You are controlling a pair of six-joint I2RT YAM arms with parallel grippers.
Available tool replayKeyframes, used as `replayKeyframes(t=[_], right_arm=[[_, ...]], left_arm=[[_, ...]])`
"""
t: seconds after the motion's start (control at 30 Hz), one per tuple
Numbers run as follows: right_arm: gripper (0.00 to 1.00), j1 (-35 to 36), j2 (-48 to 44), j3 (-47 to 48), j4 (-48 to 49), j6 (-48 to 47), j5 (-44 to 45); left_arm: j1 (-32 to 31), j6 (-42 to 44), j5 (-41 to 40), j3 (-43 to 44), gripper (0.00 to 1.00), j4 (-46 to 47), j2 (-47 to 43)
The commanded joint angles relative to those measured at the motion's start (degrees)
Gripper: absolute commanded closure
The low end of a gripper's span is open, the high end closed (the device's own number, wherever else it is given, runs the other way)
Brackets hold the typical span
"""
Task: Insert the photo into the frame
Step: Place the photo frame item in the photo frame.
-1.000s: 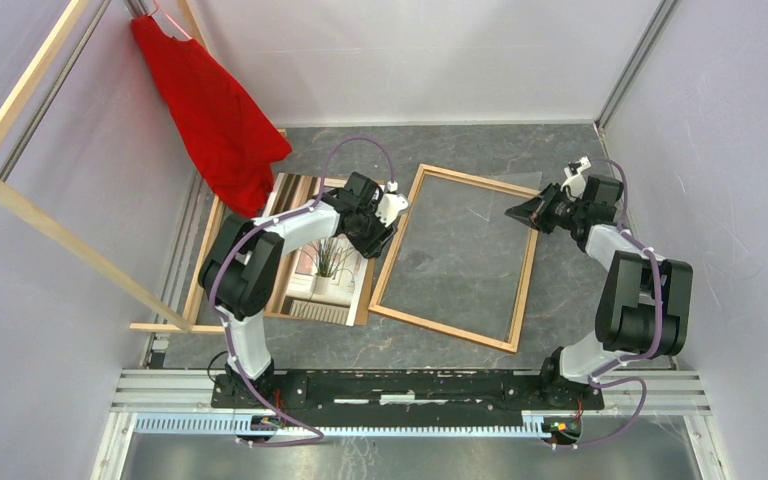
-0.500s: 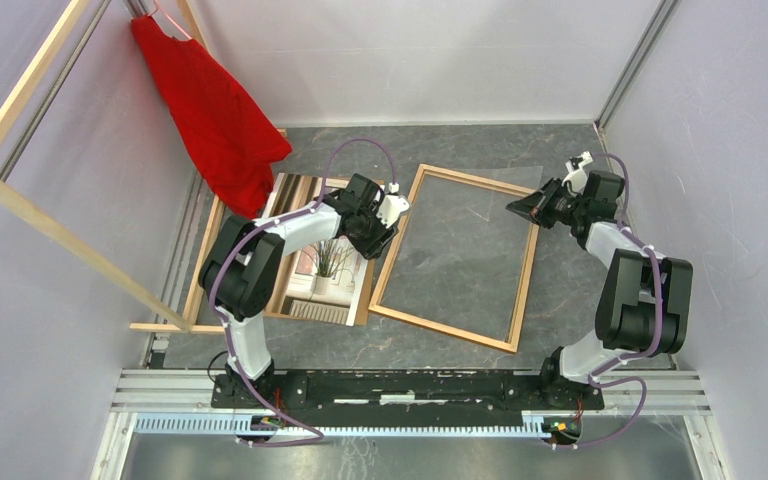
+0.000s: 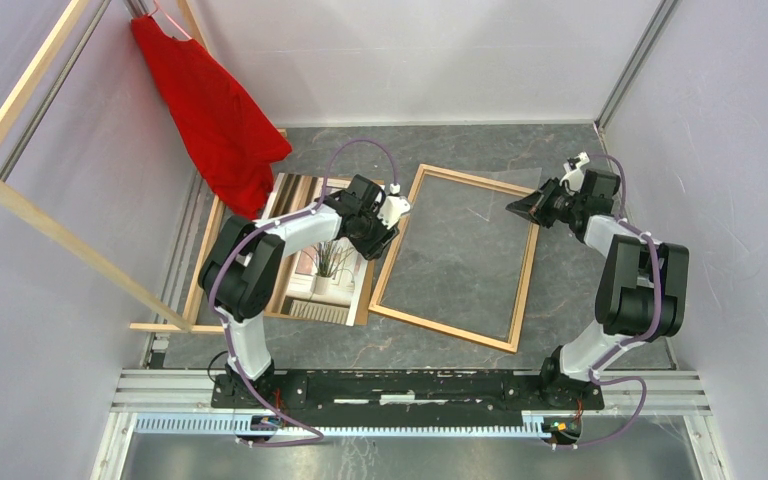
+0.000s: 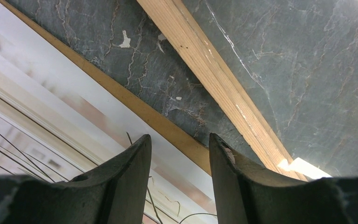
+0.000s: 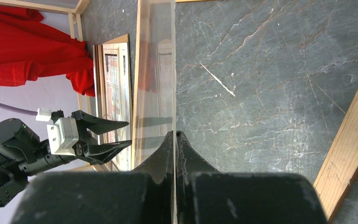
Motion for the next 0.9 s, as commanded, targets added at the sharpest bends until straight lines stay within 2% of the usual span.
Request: replayKeyframes(t=[0.0, 0.13, 0.27, 0.87], right_arm=[[1.00, 0.02, 1.49, 2.85, 0.94, -0.75, 0.70], [1.00, -0.01, 2.87, 3.48, -0.68, -1.43, 1.02], [1.00, -0.06, 4.66, 5.77, -7.26, -4.14, 2.98], [1.00, 0.02, 5.70, 7.17, -8.74, -5.23, 3.65]], left_arm=[[-1.00, 2.06, 1.04, -0.90, 0.45, -0.85, -1.53], [-1.27, 2.31, 0.73, -0.68, 0.45, -0.83, -1.45], [-1.49, 2.55, 0.39, -0.61, 0.45, -0.84, -1.40], [-1.80, 3.04, -0.26, -1.30, 0.45, -0.18, -1.44]])
